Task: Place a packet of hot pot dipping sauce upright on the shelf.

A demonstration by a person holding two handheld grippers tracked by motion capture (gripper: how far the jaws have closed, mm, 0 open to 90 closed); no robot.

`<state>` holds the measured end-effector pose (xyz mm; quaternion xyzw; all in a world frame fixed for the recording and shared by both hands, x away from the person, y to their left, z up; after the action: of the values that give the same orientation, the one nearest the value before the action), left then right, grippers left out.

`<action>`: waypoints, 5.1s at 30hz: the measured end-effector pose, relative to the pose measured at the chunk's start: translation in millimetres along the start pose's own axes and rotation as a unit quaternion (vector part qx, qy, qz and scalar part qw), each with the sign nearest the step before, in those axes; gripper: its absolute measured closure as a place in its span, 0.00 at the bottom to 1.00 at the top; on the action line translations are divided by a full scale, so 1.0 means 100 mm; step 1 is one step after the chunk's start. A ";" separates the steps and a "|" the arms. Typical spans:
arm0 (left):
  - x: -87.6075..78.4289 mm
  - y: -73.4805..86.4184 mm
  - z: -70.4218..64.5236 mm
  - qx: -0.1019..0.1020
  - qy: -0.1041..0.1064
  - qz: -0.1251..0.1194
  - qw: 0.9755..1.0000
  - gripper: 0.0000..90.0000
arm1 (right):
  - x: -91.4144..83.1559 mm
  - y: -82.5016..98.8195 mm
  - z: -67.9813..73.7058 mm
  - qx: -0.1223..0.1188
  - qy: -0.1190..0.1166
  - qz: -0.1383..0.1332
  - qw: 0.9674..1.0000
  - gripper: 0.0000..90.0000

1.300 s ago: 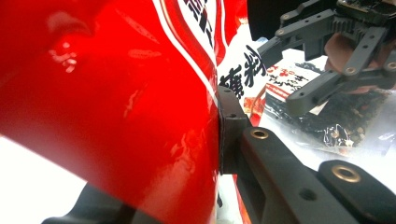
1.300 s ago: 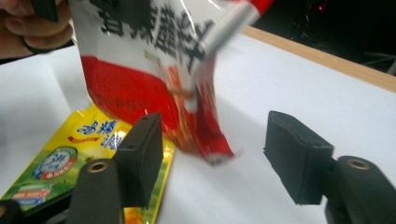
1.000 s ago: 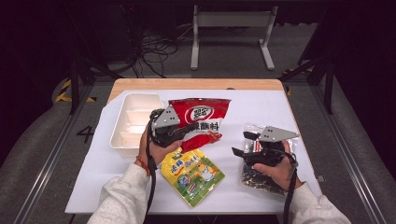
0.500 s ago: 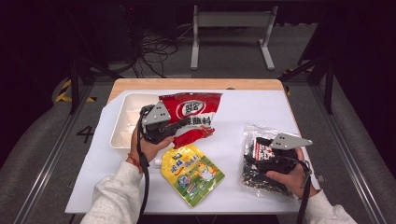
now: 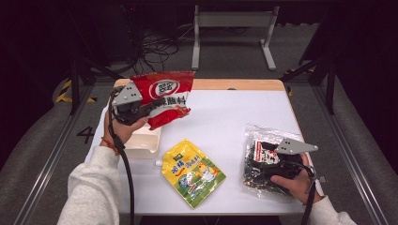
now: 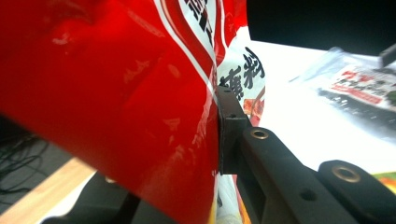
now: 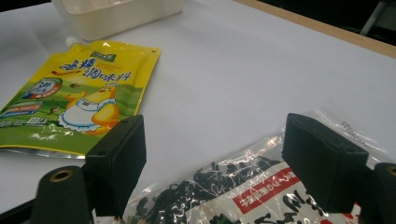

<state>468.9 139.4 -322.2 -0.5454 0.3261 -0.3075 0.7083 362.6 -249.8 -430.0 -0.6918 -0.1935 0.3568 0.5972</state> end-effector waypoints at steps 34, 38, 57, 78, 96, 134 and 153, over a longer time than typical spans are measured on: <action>0.07 0.68 0.89 -0.024 0.013 0.017 0.999 0.99 | -0.21 0.24 0.20 0.013 0.028 0.032 0.999 0.25; 0.04 0.78 0.96 -0.043 -0.002 0.010 0.999 0.99 | -0.18 0.24 0.22 0.013 0.021 0.034 0.999 0.24; 0.24 0.81 1.18 -0.031 0.029 0.006 0.999 0.99 | -0.12 0.22 0.25 0.016 0.015 0.037 0.999 0.24; 0.11 1.22 1.26 -0.054 -0.021 0.055 0.997 0.74 | -0.03 0.17 0.39 0.013 -0.011 0.038 0.999 0.24; -0.01 1.26 1.05 -0.007 -0.044 0.130 0.991 0.84 | -0.06 0.19 0.41 0.011 -0.044 0.041 0.998 0.24; -0.13 1.35 1.19 -0.102 -0.109 0.083 0.985 0.68 | -0.02 0.22 0.33 0.015 -0.040 0.052 0.998 0.25; -0.10 1.31 1.15 -0.085 -0.101 0.087 0.987 0.95 | 0.05 0.24 0.33 0.016 -0.049 0.065 0.997 0.25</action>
<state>565.0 241.6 -425.8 -0.6013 0.3245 -0.1590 0.7126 337.8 -228.4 -455.6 -0.6748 -0.1712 0.4310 0.5741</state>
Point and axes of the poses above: each handheld gripper's, and its own axes: x roughly forward along the jaws, y roughly out of its underside, z roughly to its left, the point moved 6 cm from there along x, roughly forward along the jaws, and after that the axes turned 15 degrees about -z, right-handed, at the moved point
